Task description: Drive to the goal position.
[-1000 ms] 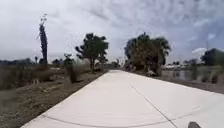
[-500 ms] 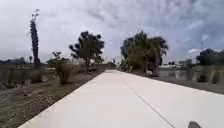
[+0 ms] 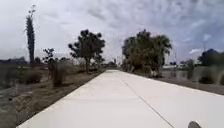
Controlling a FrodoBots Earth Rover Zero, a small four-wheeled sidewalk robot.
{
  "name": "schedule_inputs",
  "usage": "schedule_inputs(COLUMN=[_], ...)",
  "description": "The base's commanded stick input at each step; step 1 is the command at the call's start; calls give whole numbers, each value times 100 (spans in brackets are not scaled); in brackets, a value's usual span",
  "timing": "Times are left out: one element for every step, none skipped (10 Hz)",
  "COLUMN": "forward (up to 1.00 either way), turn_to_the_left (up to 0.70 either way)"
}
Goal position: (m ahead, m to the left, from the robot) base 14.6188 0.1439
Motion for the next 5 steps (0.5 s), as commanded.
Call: schedule_inputs(forward=[100, 100, 100, 100, 100], turn_to_the_left=[0, 0, 0, 0, 0])
